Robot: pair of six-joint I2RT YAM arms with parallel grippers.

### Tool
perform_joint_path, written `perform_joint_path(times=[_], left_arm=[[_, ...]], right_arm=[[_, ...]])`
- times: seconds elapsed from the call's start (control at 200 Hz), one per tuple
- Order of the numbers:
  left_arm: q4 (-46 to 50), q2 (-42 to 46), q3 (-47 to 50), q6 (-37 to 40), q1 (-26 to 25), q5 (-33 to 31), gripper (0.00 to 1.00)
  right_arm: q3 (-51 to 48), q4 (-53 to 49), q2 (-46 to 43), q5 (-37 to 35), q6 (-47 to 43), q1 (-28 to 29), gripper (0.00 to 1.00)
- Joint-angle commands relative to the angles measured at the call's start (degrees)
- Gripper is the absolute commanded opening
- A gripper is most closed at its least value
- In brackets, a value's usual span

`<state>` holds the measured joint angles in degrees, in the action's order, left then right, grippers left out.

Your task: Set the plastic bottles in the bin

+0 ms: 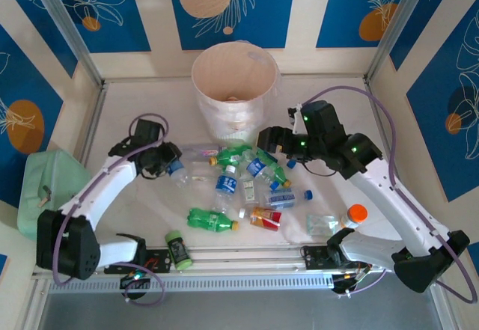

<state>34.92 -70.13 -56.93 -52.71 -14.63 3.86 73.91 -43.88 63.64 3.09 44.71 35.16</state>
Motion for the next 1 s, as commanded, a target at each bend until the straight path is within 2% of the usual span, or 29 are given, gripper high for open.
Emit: perform_joint_path(times=[0.0, 0.07, 0.165, 0.285, 0.43, 0.545, 0.725, 0.995], left_arm=[[-0.21, 1.16, -6.7, -1.04, -0.15, 3.49, 0.5], [-4.03, 1.47, -8.64, -3.72, -0.21, 7.11, 0.49], [-16.04, 2.99, -7.77, -9.88, -0.52, 12.19, 0.49], [-30.51, 3.59, -6.54, -18.15, -1.55, 15.52, 0.48], [-40.54, 3.42, -8.17, -21.58, -3.79, 15.34, 0.47], [-52.92, 3.1, -6.68, -26.47, -5.55, 14.52, 0.48], [-67.26, 1.34, -5.42, -30.64, -8.45, 12.43, 0.48], [-79.06, -0.54, -2.04, -33.87, -11.63, 9.8, 0.46]], right_arm=[[3.04, 4.08, 1.82, 6.72, -1.22, 1.37, 0.86], [4.7, 5.97, 2.9, 8.82, -1.05, 2.26, 0.87], [6.87, 7.96, 4.3, 10.51, 0.12, 2.9, 0.88], [8.13, 12.92, 5.64, 13.81, 2.89, 2.83, 0.9], [9.47, 19.35, 8.46, 17.5, 8.53, 1.78, 0.91], [12.31, 21.27, 11.35, 17.68, 11.63, 1.67, 0.91], [15.18, 25.88, 14.44, 17.53, 16.36, 1.76, 0.94], [15.16, 32.54, 15.98, 15.28, 19.93, 2.28, 0.94]])
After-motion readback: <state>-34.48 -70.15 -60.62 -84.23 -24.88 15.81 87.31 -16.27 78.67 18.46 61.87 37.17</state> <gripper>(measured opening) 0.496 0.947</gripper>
